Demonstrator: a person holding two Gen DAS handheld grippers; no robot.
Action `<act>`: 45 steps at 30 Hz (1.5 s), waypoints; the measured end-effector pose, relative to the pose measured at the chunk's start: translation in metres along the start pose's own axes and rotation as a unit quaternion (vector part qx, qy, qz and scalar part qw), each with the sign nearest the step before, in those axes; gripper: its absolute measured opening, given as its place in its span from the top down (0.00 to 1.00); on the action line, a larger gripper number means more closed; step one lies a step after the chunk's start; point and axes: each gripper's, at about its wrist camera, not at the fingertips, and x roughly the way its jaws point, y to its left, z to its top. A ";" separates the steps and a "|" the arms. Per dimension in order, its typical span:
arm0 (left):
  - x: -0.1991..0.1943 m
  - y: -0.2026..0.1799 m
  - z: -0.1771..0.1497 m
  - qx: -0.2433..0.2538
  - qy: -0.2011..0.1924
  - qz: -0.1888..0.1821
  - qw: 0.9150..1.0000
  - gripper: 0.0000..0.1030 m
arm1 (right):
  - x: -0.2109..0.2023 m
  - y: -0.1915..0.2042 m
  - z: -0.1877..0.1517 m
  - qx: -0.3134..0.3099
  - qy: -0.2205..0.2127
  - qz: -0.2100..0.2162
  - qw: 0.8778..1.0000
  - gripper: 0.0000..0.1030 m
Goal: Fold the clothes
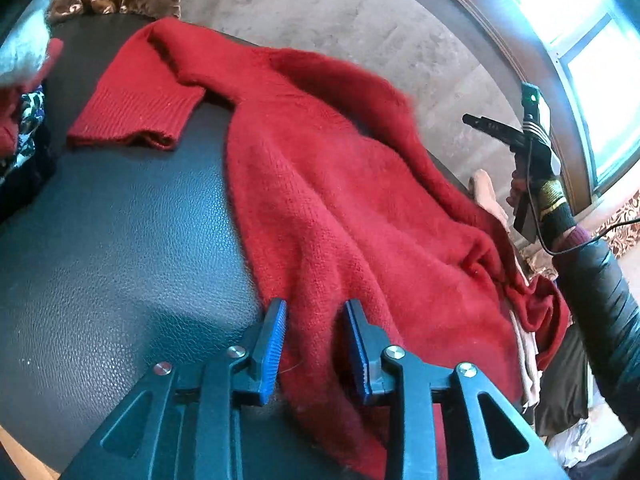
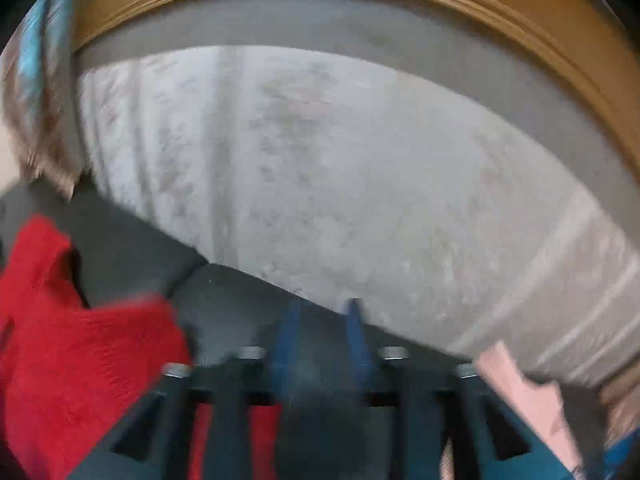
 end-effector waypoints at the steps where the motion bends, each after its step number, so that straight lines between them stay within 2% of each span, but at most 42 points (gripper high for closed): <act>1: -0.001 0.001 0.001 -0.008 0.001 -0.005 1.000 0.71 | -0.007 -0.004 -0.007 0.013 -0.003 0.013 1.000 0.43; 4: -0.005 0.010 0.002 -0.041 0.002 -0.037 0.998 0.70 | -0.036 0.006 -0.040 0.006 -0.004 0.060 0.998 0.42; 7: -0.014 0.015 -0.003 -0.059 0.006 -0.057 0.997 0.69 | -0.081 0.022 -0.096 0.007 0.004 0.119 0.993 0.42; 12: -0.030 0.000 -0.025 -0.019 0.028 -0.052 0.998 0.68 | -0.126 0.032 -0.170 0.044 0.035 0.186 0.981 0.39; 17: -0.032 -0.025 -0.057 0.048 0.059 -0.026 0.997 0.68 | -0.149 0.031 -0.224 0.128 0.057 0.200 0.970 0.36; 20: -0.020 -0.035 -0.066 0.054 0.065 -0.028 0.996 0.68 | -0.150 0.031 -0.249 0.139 0.081 0.169 0.972 0.33; 22: -0.007 -0.043 -0.064 0.046 0.064 -0.043 0.996 0.68 | -0.149 0.032 -0.265 0.146 0.099 0.150 0.973 0.32; 23: 0.001 -0.048 -0.063 0.043 0.063 -0.054 0.996 0.68 | -0.152 0.035 -0.266 0.139 0.088 0.149 0.975 0.24; 24: 0.007 -0.051 -0.060 0.044 0.068 -0.048 0.996 0.72 | -0.153 0.040 -0.268 0.128 0.083 0.156 0.976 0.17; 25: 0.012 -0.052 -0.056 0.049 0.075 -0.031 0.996 0.81 | -0.154 0.046 -0.270 0.115 0.078 0.161 0.977 0.08; 27: 0.004 -0.052 -0.050 0.059 0.077 -0.015 0.995 0.97 | -0.154 0.057 -0.274 0.085 0.072 0.151 0.982 0.04; 30: -0.036 -0.038 -0.042 0.070 0.051 0.003 0.996 0.97 | -0.155 0.057 -0.277 0.087 0.067 0.157 0.981 0.00; 34: -0.101 0.006 -0.037 0.015 0.007 0.005 1.000 0.97 | -0.160 0.040 -0.289 0.132 0.046 0.194 0.971 0.00; 35: -0.109 0.012 -0.037 0.008 0.000 0.015 1.000 0.97 | -0.161 0.036 -0.290 0.143 0.039 0.204 0.968 0.00; 36: -0.111 0.016 -0.038 0.004 -0.005 0.031 0.999 0.92 | -0.161 0.032 -0.291 0.153 0.034 0.214 0.964 0.00; 38: -0.102 0.023 -0.041 -0.015 -0.006 0.045 0.999 0.83 | -0.162 0.027 -0.293 0.167 0.026 0.227 0.959 0.00; 42: -0.059 0.009 -0.043 -0.031 0.029 0.004 0.999 0.82 | -0.162 0.027 -0.292 0.169 0.020 0.229 0.959 0.00; 45: -0.025 -0.009 -0.040 -0.020 0.060 0.017 0.998 0.82 | -0.161 0.030 -0.290 0.159 0.021 0.221 0.962 0.00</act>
